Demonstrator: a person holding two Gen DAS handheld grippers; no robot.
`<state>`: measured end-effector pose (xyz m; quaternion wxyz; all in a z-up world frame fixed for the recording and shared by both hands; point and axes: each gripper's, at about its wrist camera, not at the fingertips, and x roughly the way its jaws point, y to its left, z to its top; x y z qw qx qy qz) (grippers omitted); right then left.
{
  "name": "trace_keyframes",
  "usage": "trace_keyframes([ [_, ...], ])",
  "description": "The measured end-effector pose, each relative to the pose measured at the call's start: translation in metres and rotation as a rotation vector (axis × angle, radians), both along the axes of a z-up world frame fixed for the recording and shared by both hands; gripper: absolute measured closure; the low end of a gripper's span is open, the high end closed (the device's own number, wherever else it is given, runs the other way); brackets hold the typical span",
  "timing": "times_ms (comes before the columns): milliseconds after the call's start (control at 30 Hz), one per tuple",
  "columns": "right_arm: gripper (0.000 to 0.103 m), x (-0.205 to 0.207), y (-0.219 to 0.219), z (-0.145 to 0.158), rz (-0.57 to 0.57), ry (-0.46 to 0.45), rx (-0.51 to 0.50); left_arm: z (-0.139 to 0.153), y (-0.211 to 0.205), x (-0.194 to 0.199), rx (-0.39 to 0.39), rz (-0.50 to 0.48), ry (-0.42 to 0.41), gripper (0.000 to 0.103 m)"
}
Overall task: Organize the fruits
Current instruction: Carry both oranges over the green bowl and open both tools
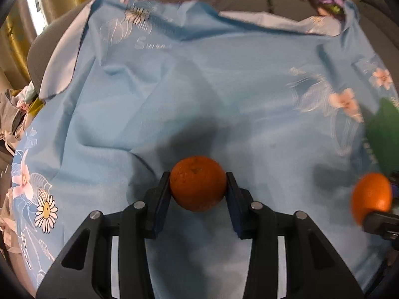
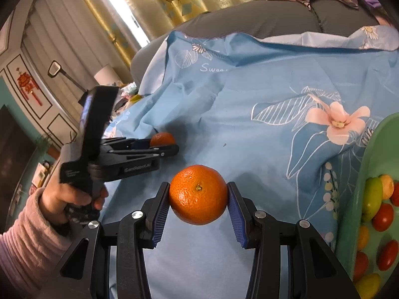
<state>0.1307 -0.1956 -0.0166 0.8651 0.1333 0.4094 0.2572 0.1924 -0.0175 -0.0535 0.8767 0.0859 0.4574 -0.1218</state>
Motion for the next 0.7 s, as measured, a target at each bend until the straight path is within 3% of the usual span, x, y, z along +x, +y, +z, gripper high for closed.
trace_keyframes([
  [200, 0.056, -0.013, -0.007, 0.027, -0.035, -0.076, -0.014, 0.046, -0.04, -0.035, -0.042, -0.106, -0.079, 0.061],
  [400, 0.056, -0.047, -0.051, 0.054, -0.155, -0.133, -0.062, 0.079, -0.1, -0.065, -0.072, -0.245, -0.12, 0.061],
  [533, 0.056, -0.069, -0.089, 0.063, -0.256, -0.14, -0.121, 0.085, -0.148, -0.079, -0.09, -0.344, -0.114, 0.06],
  [700, 0.056, -0.083, -0.132, 0.051, -0.362, -0.066, -0.214, 0.078, -0.203, -0.089, -0.074, -0.422, -0.082, 0.059],
])
